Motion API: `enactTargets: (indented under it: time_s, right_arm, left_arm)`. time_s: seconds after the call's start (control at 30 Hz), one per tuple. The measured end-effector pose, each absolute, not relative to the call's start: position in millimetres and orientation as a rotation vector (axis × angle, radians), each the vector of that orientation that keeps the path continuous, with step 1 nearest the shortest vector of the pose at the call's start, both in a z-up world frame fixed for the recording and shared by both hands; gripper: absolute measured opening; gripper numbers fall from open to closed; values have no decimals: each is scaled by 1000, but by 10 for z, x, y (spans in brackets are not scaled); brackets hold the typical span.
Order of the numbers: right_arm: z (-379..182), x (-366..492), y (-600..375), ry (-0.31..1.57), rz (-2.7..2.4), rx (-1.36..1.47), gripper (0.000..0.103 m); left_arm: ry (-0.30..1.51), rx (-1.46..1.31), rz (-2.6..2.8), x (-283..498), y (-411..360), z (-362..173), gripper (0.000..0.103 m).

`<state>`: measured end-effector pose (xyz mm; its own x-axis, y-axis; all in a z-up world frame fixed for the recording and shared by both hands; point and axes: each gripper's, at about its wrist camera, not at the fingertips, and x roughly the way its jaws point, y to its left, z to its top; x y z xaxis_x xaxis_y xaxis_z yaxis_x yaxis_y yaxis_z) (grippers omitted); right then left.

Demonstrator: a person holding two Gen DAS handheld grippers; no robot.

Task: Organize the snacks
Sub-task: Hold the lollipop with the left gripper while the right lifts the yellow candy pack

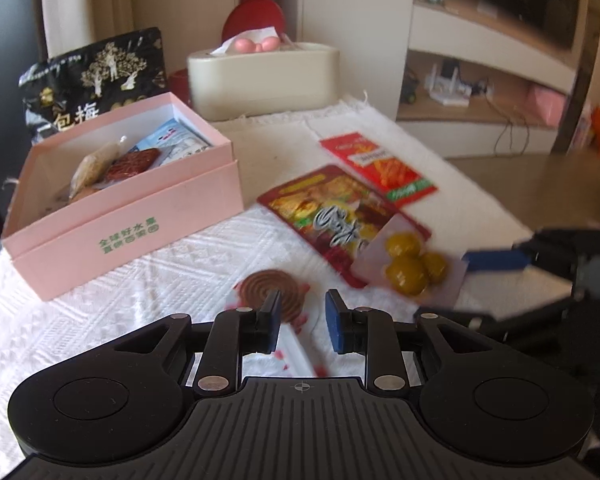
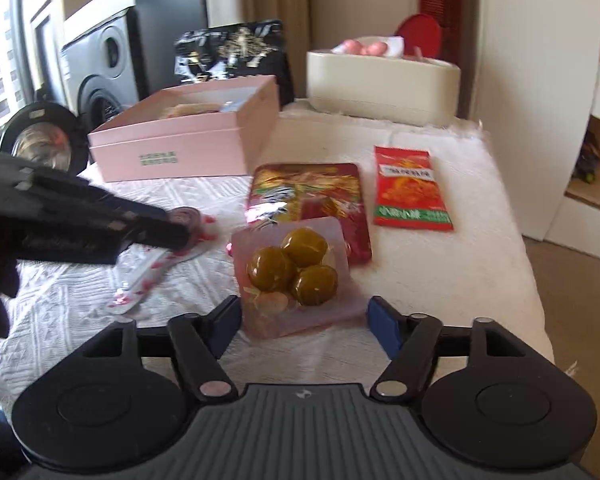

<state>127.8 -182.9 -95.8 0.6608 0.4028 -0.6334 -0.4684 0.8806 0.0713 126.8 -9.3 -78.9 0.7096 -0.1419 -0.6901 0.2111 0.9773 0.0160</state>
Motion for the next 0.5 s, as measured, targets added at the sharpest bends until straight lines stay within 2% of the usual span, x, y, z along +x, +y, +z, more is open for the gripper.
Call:
enactTargets:
  time_s: [0.17, 0.33, 0.5]
  right_arm:
    - [-978, 1241, -1798, 674, 485, -112, 76]
    - [-969, 1237, -1796, 672, 483, -104, 77]
    - [-977, 1225, -1776, 668, 479, -115, 78]
  left_arm:
    - [775, 115, -116, 1217, 120, -835, 32]
    - [803, 49, -68, 1226, 326, -838, 29]
    - [791, -14, -190, 1188, 156, -774, 29]
